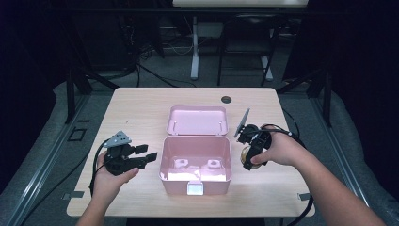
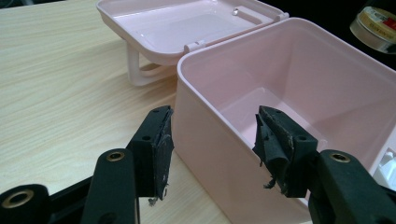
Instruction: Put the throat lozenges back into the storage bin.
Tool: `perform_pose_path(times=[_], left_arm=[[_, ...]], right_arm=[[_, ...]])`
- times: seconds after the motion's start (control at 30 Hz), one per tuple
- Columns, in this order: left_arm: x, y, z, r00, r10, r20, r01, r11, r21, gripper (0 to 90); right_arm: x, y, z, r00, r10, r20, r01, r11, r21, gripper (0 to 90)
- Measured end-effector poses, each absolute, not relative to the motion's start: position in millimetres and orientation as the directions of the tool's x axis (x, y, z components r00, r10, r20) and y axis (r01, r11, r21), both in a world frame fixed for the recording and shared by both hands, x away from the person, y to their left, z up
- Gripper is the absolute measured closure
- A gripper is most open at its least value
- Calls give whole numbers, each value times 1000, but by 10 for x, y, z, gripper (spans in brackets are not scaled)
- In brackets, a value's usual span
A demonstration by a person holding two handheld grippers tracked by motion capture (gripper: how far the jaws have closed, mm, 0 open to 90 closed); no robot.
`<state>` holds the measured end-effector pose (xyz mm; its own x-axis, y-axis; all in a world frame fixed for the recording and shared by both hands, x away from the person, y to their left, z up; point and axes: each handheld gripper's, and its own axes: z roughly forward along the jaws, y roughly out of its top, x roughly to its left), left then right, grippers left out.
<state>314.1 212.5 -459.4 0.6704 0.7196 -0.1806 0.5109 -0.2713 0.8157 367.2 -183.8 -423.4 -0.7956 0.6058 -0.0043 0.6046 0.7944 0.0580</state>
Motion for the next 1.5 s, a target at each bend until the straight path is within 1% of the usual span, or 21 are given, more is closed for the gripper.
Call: perform_pose_path(times=[0.3,0.53,0.87,1.03,1.23,1.5], left_arm=[[3146,2114,-4609,668,723,-178,509,-269,818,461],[3150,2124,-4611,667,723,-183,510,-263,819,460],[3153,2132,-4612,667,722,-182,512,-267,817,460],[3155,2139,-4610,668,721,-183,511,-267,817,460],[3155,2131,-4615,666,723,-183,512,-266,817,460],[3158,2141,-4616,667,722,-184,511,-264,818,461]], right_arm=[[3649,-1681,-4141,-863,504,-27,501,863,64,199],[3651,-1546,-4080,-901,434,-23,432,900,65,199],[3640,-1319,-4038,-958,286,-32,284,957,55,199],[3641,-1230,-4048,-968,249,-25,247,967,58,199],[3637,-1137,-4070,-978,206,-28,204,978,40,199],[3639,-1056,-4084,-987,161,-30,159,986,54,199]])
